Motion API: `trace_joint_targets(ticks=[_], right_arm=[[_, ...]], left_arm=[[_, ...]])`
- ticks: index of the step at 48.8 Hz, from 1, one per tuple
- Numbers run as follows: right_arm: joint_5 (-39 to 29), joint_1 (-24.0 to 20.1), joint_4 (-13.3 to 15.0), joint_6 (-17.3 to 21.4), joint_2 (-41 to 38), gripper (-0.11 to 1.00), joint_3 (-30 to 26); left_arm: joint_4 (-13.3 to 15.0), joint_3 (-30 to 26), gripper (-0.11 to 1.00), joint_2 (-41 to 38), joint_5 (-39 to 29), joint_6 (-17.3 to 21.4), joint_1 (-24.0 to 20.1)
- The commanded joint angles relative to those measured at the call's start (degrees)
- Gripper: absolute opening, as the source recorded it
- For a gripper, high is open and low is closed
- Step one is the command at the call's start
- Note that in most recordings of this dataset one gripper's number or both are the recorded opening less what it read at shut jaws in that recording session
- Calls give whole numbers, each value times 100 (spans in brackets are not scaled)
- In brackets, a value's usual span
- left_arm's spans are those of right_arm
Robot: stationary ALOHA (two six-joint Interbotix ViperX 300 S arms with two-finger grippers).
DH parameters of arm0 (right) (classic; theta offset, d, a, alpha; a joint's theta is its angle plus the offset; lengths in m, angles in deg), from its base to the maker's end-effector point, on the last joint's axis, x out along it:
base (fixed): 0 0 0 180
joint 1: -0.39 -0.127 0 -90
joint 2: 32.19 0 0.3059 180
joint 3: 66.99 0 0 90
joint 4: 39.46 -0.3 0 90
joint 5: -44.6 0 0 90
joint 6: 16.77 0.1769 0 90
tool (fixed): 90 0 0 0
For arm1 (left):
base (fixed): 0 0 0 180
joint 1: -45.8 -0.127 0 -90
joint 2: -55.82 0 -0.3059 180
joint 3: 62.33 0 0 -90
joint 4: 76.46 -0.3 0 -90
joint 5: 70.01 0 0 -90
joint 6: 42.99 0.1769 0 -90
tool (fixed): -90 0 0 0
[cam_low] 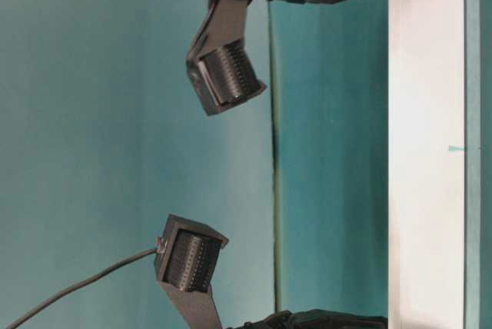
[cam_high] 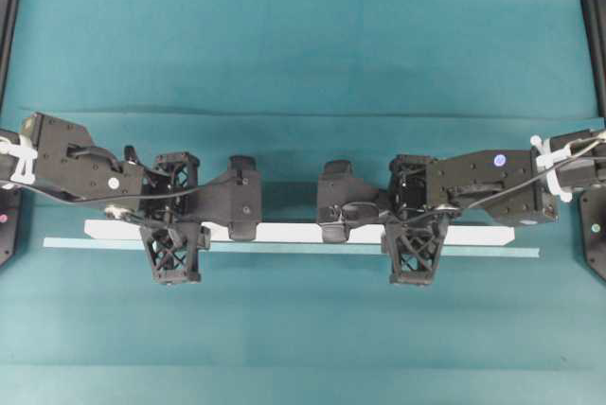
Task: Lift a wooden board with both hands.
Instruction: 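Open both grippers and release the white board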
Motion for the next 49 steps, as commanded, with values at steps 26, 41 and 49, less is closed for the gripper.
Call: trace_joint_targets(ticks=[26, 41, 49], right_arm=[[149, 0, 0, 211, 70, 89, 0], [97, 158, 18, 220, 800, 89, -70], [-18, 220, 18, 211, 1494, 89, -105]], left_arm=[[9, 62, 99, 299, 70, 18, 88], [18, 88, 99, 1002, 0, 44, 88], [9, 70, 99, 1626, -53, 220, 88]])
